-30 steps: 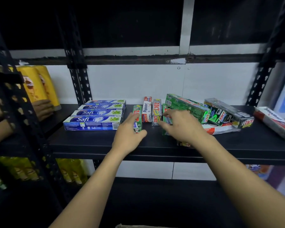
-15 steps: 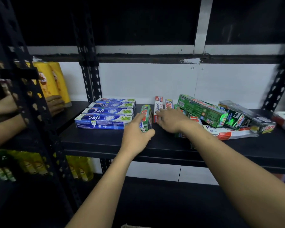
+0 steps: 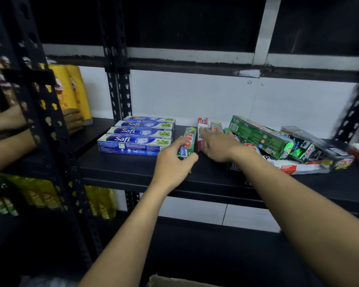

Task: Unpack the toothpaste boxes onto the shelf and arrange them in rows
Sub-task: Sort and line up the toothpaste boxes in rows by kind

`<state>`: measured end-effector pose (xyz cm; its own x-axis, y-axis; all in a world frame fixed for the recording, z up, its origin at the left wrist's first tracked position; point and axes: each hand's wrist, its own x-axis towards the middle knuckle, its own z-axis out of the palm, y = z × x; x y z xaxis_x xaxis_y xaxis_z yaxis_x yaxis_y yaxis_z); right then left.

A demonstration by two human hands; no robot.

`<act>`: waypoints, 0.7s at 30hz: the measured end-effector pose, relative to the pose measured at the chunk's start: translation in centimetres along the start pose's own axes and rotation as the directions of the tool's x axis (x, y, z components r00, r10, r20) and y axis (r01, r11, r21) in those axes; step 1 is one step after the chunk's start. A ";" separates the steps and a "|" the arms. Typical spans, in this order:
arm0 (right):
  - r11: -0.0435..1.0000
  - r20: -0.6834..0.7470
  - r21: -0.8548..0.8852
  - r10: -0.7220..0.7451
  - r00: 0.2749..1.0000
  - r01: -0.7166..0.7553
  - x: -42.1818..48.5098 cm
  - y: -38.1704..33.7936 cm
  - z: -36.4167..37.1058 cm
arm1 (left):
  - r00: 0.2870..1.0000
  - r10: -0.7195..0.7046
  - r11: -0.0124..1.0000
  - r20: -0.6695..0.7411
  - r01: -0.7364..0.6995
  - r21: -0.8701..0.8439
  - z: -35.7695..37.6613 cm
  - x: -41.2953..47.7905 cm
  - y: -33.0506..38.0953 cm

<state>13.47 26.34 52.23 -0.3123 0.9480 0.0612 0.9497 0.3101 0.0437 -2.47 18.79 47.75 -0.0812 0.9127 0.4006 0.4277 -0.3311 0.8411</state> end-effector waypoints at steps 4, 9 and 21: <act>0.997 0.058 -0.082 -0.001 0.998 0.006 0.1 -0.1 0.1 | 0.999 -0.034 0.996 0.016 0.035 -0.080 -0.3 0.1 -0.3; 0.992 0.065 -0.117 -0.050 0.997 0.058 -2.5 -0.2 -0.4 | 0.998 -0.057 0.983 0.023 0.060 -0.175 -0.3 0.6 -1.0; 0.969 -0.454 0.242 0.064 0.889 0.054 -12.1 -3.6 2.3 | 0.997 -0.062 0.957 0.042 0.071 -0.280 -0.6 0.9 -1.3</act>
<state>13.93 13.90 49.08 -0.2267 0.8296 0.5102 0.9088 0.3685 -0.1955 -3.69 19.88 47.21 -0.0696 0.9407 0.3319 0.1511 -0.3190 0.9356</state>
